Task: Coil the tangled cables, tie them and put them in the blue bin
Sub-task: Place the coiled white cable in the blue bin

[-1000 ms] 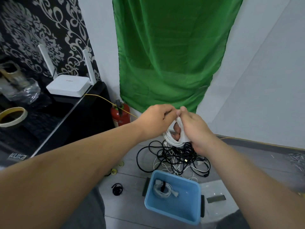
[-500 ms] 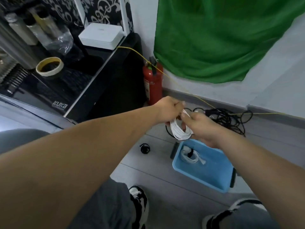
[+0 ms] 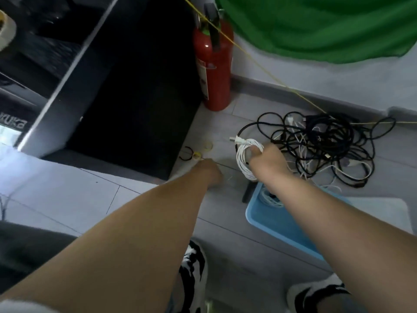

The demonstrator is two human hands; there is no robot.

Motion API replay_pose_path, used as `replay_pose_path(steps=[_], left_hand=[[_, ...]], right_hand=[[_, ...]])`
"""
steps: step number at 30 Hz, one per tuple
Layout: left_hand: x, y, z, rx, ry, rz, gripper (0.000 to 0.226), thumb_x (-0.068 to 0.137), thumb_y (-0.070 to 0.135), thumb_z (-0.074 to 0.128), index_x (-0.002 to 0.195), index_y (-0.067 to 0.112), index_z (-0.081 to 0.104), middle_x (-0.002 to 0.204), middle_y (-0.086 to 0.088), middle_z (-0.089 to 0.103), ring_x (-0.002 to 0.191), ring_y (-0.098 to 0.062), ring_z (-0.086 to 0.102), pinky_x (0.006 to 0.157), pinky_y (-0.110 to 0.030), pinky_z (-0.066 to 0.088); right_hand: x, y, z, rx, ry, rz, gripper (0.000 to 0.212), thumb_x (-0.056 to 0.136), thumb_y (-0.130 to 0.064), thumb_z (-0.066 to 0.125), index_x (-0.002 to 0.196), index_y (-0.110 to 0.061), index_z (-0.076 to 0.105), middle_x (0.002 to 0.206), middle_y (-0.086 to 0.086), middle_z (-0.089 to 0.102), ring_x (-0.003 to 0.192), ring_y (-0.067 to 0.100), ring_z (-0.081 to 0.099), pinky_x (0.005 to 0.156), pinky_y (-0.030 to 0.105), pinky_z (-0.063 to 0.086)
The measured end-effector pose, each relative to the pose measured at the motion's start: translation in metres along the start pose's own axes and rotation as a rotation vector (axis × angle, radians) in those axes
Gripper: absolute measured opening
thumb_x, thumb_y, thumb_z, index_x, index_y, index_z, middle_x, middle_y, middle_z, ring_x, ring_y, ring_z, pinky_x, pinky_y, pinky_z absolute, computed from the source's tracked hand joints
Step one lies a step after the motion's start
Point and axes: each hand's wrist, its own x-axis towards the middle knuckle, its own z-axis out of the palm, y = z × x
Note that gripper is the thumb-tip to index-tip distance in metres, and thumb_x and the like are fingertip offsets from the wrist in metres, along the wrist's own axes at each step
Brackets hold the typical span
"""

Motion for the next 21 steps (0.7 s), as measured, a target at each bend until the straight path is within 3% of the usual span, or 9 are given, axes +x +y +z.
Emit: replay_pose_path(steps=[2, 4, 8, 10, 12, 14, 17, 19, 21], left_hand=[[0.013, -0.003, 0.019, 0.135, -0.078, 0.001, 0.048, 0.097, 0.035, 0.058, 0.136, 0.006, 0.058, 0.14, -0.015, 0.057, 0.129, -0.034, 0.055, 0.107, -0.042, 0.046], [0.026, -0.003, 0.03, 0.254, -0.149, 0.003, 0.06, 0.1, 0.044, 0.05, 0.146, 0.006, 0.046, 0.15, -0.017, 0.046, 0.138, -0.038, 0.043, 0.117, -0.052, 0.034], [0.042, -0.013, 0.045, 0.331, -0.134, -0.077, 0.056, 0.102, 0.033, 0.044, 0.152, 0.007, 0.04, 0.158, -0.021, 0.029, 0.143, -0.044, 0.031, 0.118, -0.056, 0.028], [0.042, -0.012, 0.05, 0.38, -0.142, -0.071, 0.065, 0.101, 0.026, 0.042, 0.158, 0.001, 0.02, 0.16, -0.02, 0.018, 0.142, -0.043, 0.026, 0.119, -0.056, 0.026], [0.04, -0.006, 0.051, 0.323, -0.096, -0.017, 0.069, 0.098, 0.022, 0.049, 0.157, 0.003, 0.02, 0.156, -0.015, 0.024, 0.138, -0.04, 0.031, 0.115, -0.052, 0.032], [0.039, 0.001, 0.049, 0.251, 0.017, 0.085, 0.053, 0.094, 0.023, 0.057, 0.144, 0.011, 0.047, 0.145, -0.011, 0.041, 0.13, -0.035, 0.039, 0.107, -0.047, 0.039], [0.042, 0.01, 0.046, 0.003, 0.222, 0.192, 0.021, 0.089, 0.026, 0.064, 0.108, 0.026, 0.074, 0.121, 0.002, 0.065, 0.115, -0.024, 0.056, 0.096, -0.04, 0.049], [0.041, 0.014, 0.042, -0.34, 0.26, 0.154, 0.012, 0.082, 0.018, 0.069, 0.085, 0.028, 0.075, 0.104, 0.008, 0.074, 0.101, -0.018, 0.067, 0.093, -0.036, 0.055], [0.04, 0.018, 0.036, -0.635, 0.267, 0.122, 0.022, 0.08, 0.007, 0.071, 0.073, 0.028, 0.068, 0.087, 0.008, 0.074, 0.086, -0.015, 0.07, 0.086, -0.03, 0.06]], right_hand=[[0.008, 0.003, 0.005, 0.009, 0.013, 0.02, 0.034, 0.103, -0.032, 0.05, 0.102, -0.001, 0.065, 0.1, 0.02, 0.069, 0.095, 0.037, 0.066, 0.073, 0.031, 0.041], [0.016, 0.006, 0.008, 0.031, 0.026, 0.044, 0.035, 0.102, -0.033, 0.051, 0.105, -0.001, 0.064, 0.104, 0.02, 0.069, 0.098, 0.037, 0.065, 0.074, 0.031, 0.042], [0.021, 0.011, 0.007, 0.078, 0.006, 0.063, 0.035, 0.104, -0.036, 0.051, 0.113, -0.003, 0.062, 0.108, 0.016, 0.067, 0.1, 0.035, 0.063, 0.079, 0.032, 0.044], [0.023, 0.012, 0.005, 0.118, -0.003, 0.066, 0.034, 0.104, -0.035, 0.051, 0.114, -0.004, 0.061, 0.106, 0.014, 0.066, 0.095, 0.032, 0.062, 0.077, 0.03, 0.041], [0.023, 0.013, 0.005, 0.151, -0.01, 0.086, 0.031, 0.105, -0.033, 0.051, 0.115, -0.005, 0.06, 0.104, 0.011, 0.064, 0.089, 0.026, 0.058, 0.077, 0.029, 0.039], [0.022, 0.012, 0.003, 0.176, -0.012, 0.101, 0.03, 0.106, -0.032, 0.05, 0.116, -0.006, 0.06, 0.104, 0.009, 0.063, 0.087, 0.024, 0.057, 0.077, 0.028, 0.039], [0.021, 0.013, 0.0, 0.207, 0.008, 0.102, 0.027, 0.106, -0.032, 0.051, 0.113, -0.008, 0.061, 0.101, 0.009, 0.065, 0.085, 0.022, 0.058, 0.075, 0.027, 0.039], [0.02, 0.012, -0.003, 0.218, 0.022, 0.099, 0.023, 0.105, -0.03, 0.051, 0.106, -0.01, 0.061, 0.092, 0.005, 0.064, 0.078, 0.018, 0.057, 0.068, 0.026, 0.038], [0.019, 0.011, -0.008, 0.232, 0.036, 0.094, 0.023, 0.105, -0.03, 0.051, 0.107, -0.01, 0.061, 0.091, 0.004, 0.063, 0.082, 0.02, 0.059, 0.068, 0.026, 0.039]])
